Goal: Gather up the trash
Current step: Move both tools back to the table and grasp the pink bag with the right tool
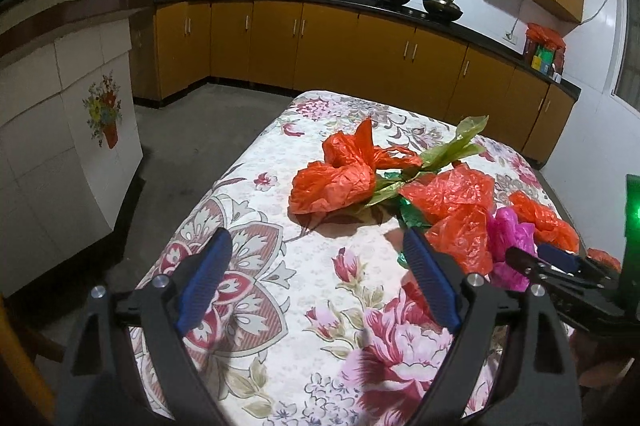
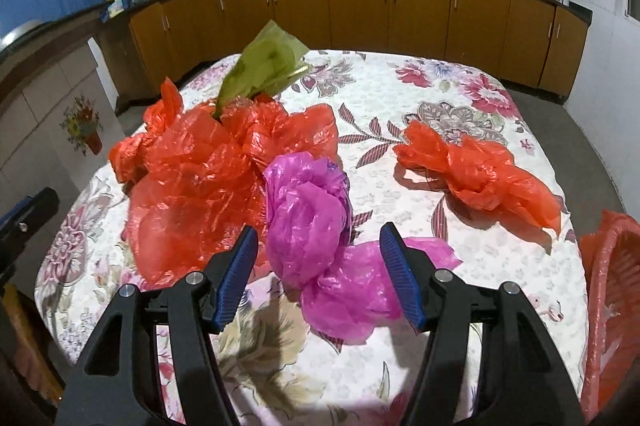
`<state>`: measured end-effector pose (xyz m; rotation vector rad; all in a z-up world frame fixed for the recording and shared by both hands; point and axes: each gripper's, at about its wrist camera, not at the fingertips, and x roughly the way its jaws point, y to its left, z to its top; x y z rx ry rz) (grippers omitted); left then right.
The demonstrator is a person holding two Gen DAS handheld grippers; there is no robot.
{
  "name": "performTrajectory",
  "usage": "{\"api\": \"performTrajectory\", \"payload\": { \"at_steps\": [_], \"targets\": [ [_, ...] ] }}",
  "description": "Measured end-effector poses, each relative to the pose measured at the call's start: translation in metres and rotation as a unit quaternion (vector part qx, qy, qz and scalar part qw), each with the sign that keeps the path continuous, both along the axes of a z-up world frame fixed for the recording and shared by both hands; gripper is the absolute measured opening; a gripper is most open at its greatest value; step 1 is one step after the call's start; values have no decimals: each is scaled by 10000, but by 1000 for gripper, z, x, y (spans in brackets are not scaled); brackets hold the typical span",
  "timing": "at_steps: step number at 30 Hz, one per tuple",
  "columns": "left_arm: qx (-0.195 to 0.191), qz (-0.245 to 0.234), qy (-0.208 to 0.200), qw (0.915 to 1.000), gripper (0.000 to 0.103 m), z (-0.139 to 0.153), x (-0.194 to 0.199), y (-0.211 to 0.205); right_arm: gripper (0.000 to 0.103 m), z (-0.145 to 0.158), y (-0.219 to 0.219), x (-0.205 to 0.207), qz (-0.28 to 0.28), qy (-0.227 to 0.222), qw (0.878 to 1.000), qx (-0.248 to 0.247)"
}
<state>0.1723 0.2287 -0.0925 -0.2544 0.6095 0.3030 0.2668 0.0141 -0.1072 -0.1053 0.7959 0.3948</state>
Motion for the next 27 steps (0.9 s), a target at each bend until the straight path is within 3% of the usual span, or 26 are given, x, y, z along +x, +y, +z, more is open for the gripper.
{"api": "performTrajectory", "payload": {
  "at_steps": [2,6,11,19,23,27],
  "targets": [
    [-22,-34,-2,10000,86,0,2,-1,62,-5,1,3,-11,69,10000,-44],
    [-44,-109,-13,9999,86,1,7,-6,47,-12,2,5,37,147,9998,-122],
    [-106,-316,-46,9994,86,4,19,-20,37,-10,-6,-1,70,59,9999,-130],
    [216,-800,-27,9966,86,10,54,-65,36,7,-47,-20,-170,-124,9998,28],
    [274,-937,257,9949,85,2,81,-80,36,12,-70,-24,-370,-86,9992,117],
    [257,-1021,597,9927,75,-14,97,-88,36,14,-89,-25,-530,-40,9984,206]
  ]
}}
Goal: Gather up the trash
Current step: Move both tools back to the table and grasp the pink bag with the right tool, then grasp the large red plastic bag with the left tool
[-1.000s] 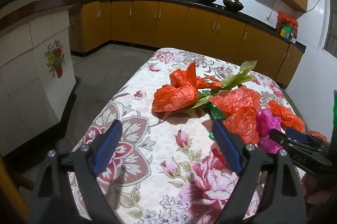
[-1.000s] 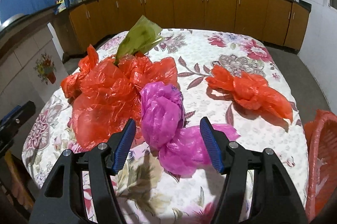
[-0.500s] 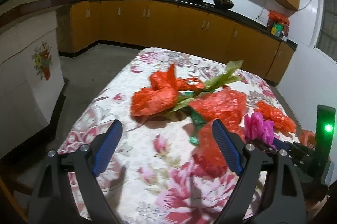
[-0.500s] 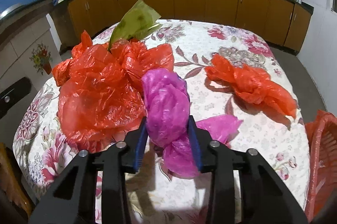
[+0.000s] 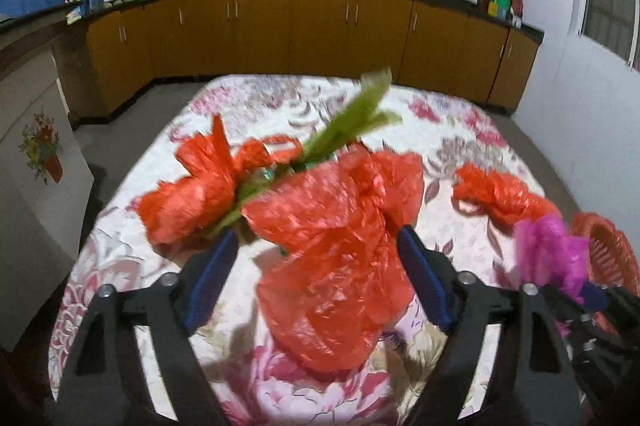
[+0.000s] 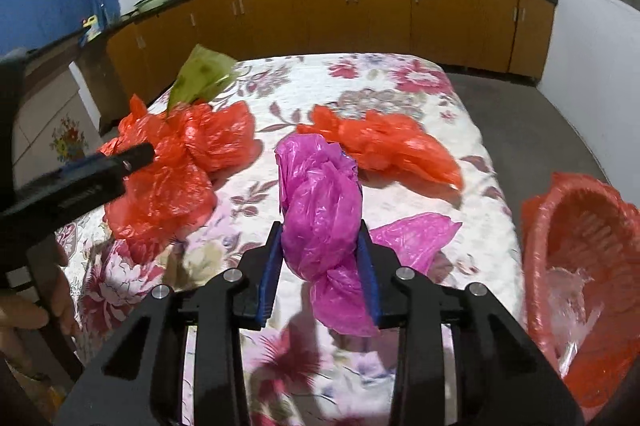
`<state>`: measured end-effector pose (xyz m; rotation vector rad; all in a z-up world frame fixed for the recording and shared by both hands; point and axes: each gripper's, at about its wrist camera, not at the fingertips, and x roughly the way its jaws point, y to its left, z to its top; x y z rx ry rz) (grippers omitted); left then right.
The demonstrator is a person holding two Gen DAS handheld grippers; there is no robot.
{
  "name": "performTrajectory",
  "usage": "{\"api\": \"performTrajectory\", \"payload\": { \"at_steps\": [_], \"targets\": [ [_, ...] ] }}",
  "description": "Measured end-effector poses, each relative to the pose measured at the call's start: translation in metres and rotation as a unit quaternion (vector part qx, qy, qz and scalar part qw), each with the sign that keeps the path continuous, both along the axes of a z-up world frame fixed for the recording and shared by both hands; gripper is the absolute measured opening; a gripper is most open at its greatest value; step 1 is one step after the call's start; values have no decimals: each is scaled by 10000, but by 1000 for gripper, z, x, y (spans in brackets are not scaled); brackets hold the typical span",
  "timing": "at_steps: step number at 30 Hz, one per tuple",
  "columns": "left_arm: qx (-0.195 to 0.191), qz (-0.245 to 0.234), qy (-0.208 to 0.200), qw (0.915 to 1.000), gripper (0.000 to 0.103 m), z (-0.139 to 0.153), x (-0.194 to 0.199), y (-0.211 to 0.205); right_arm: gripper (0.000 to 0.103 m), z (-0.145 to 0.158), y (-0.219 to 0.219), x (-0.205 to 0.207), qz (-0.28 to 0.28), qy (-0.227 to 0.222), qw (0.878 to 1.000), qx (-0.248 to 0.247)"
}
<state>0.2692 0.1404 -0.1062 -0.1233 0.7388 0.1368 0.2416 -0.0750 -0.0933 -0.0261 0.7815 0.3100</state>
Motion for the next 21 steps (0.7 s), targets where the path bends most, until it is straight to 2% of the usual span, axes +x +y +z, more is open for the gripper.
{"api": "performTrajectory", "payload": {
  "at_steps": [2,4,5,7,10,13,21],
  "targets": [
    [22,19,183,9998,68,-9,5,-3,36,1,-6,0,-43,7,10000,31],
    [-75,40,321,9994,55,-17,7,-2,36,1,-11,-2,-75,7,10000,62],
    [-131,38,344,9993,50,-19,7,-2,36,2,-13,-2,-86,6,9999,75],
    [-203,-4,362,9991,29,-22,6,-2,36,2,-16,-4,-109,-2,9999,89],
    [-150,-75,237,9996,16,-19,1,-4,36,3,-21,-6,-144,-11,9998,104],
    [-176,-167,83,9997,11,-12,-6,-6,36,5,-27,-8,-191,-29,9997,136],
    [-232,-369,-284,9986,10,8,-30,-17,36,14,-42,-16,-301,-127,9992,226]
  ]
}}
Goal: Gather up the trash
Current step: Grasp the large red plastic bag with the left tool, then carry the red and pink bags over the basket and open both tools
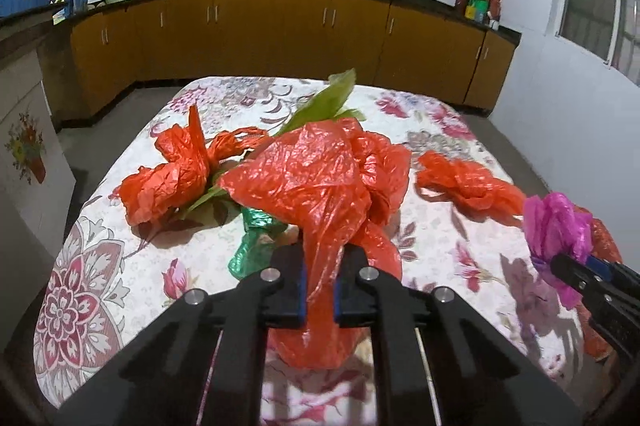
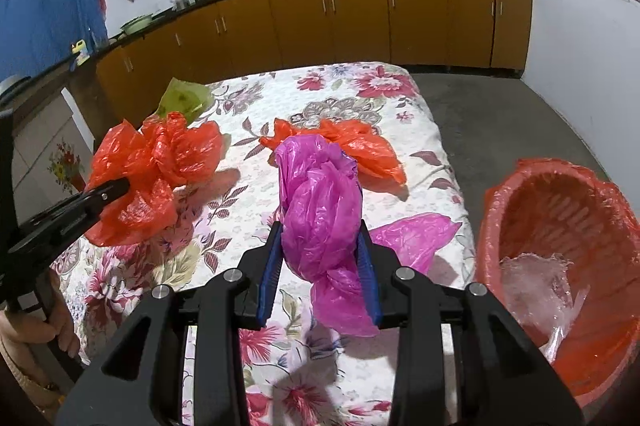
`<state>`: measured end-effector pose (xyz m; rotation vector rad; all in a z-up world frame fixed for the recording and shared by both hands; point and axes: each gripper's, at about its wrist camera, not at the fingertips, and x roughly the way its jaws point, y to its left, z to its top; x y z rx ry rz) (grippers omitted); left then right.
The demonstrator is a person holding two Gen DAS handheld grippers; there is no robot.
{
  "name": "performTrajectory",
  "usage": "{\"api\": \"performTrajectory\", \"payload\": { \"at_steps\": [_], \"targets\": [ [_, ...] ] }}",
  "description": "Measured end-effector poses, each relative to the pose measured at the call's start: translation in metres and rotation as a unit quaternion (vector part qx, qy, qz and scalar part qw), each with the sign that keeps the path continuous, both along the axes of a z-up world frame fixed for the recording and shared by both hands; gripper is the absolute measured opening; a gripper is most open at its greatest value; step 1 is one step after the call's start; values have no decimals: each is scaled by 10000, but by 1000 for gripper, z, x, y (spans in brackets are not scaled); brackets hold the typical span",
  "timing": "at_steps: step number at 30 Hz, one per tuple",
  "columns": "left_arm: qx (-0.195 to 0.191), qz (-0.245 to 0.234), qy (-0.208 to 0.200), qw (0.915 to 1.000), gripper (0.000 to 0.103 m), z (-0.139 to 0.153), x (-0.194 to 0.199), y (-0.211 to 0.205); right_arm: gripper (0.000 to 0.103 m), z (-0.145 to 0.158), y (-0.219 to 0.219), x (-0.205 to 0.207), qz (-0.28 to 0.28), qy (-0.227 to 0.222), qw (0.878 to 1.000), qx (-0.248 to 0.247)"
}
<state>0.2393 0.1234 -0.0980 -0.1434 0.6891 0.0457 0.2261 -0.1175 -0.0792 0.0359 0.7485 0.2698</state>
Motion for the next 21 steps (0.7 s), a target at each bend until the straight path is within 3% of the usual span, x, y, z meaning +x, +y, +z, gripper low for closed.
{"api": "performTrajectory", "payload": {
  "at_steps": [21],
  "targets": [
    [-160,-729,-322,9967,10,33,-25,-61,36,30,-55,-25,-553,-386,9977,86]
  ]
}}
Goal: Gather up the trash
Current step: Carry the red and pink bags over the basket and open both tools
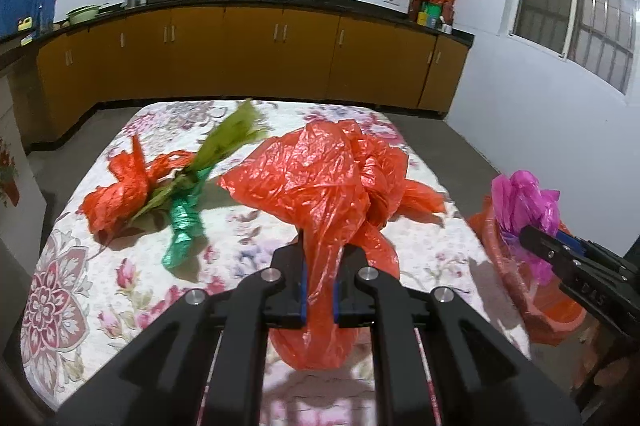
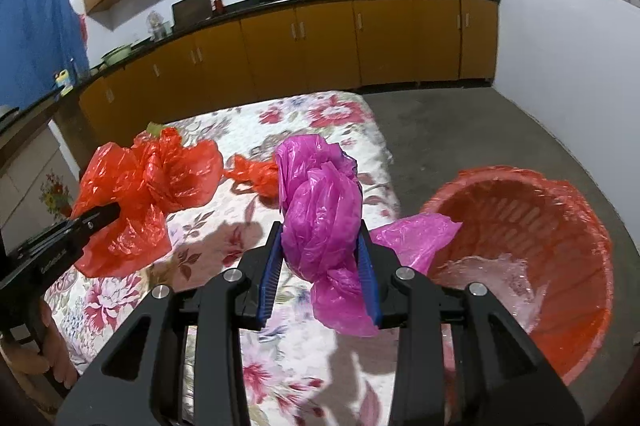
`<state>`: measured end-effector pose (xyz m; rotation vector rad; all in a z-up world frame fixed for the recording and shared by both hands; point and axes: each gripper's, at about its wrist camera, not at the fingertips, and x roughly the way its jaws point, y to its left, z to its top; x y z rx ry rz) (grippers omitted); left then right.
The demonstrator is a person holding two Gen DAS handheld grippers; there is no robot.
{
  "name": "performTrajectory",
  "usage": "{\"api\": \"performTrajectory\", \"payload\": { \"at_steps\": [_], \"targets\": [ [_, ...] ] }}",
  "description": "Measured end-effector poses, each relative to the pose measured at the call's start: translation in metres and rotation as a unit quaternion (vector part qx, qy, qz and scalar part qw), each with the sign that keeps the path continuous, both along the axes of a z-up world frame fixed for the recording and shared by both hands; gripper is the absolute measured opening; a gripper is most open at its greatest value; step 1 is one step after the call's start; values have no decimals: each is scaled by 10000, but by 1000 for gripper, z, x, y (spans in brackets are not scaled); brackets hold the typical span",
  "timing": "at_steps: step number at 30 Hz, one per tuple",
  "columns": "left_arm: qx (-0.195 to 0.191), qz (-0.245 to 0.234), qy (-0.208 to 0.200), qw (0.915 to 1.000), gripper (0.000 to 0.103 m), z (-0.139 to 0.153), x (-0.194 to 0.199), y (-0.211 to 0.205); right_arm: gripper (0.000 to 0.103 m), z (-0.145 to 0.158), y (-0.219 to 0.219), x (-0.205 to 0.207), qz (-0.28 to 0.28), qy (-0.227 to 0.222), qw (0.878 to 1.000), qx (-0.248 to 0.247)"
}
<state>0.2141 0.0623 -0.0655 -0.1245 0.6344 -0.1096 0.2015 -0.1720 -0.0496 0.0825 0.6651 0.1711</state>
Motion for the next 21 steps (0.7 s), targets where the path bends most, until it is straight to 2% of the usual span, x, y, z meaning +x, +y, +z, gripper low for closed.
{"api": "performTrajectory", "payload": {
  "at_steps": [21],
  "targets": [
    [-256,-1053,-122,9940,9,21,-2,-108,36,27,-112,-32,-1284,-353,9910,153]
  ]
}}
